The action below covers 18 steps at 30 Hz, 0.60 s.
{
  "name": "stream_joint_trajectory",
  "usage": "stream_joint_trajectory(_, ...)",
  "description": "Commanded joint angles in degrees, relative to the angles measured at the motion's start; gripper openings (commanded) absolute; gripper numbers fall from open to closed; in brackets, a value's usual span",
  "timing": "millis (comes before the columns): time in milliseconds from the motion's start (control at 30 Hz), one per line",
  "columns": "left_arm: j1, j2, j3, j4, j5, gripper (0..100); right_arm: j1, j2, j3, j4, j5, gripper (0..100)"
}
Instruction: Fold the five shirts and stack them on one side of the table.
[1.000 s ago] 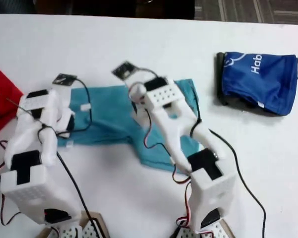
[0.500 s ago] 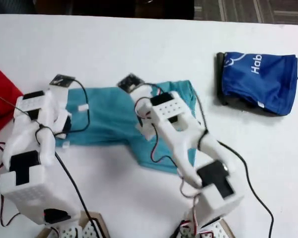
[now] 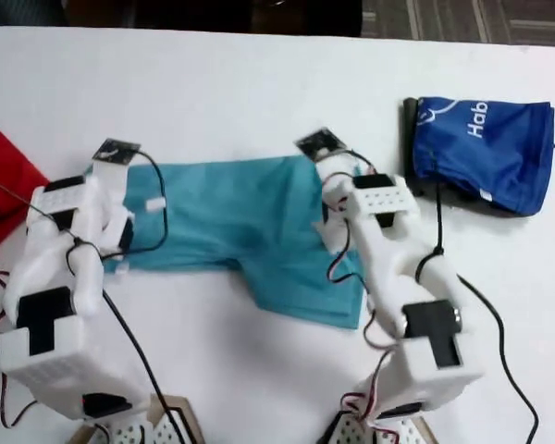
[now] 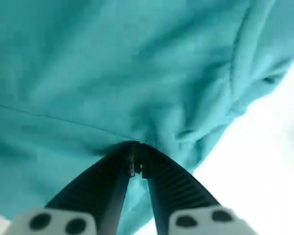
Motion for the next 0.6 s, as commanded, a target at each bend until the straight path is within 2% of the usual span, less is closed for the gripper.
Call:
stream_joint_trajectory(0, 0.35, -0.44, 0.31, -2.73, -0.53, 2, 3.65, 3.21, -0.44, -0.66, 3.16, 1.8)
stream_joint_trajectory(200, 2.55, -0.88, -0.31, -0.88, -0.44, 2, 8.92, 1.54, -0.44, -0.75, 6.24, 1.8)
stream_joint_trajectory(400, 8.0, -6.33, -4.97, 11.69, -0.35, 2, 12.53, -3.38, -0.44, -0.48, 7.47, 1.8)
stream_joint_trajectory(567, 8.26, -8.44, -5.05, 11.08, -0.35, 2, 11.21, -8.31, -0.44, 3.12, 7.38, 1.8)
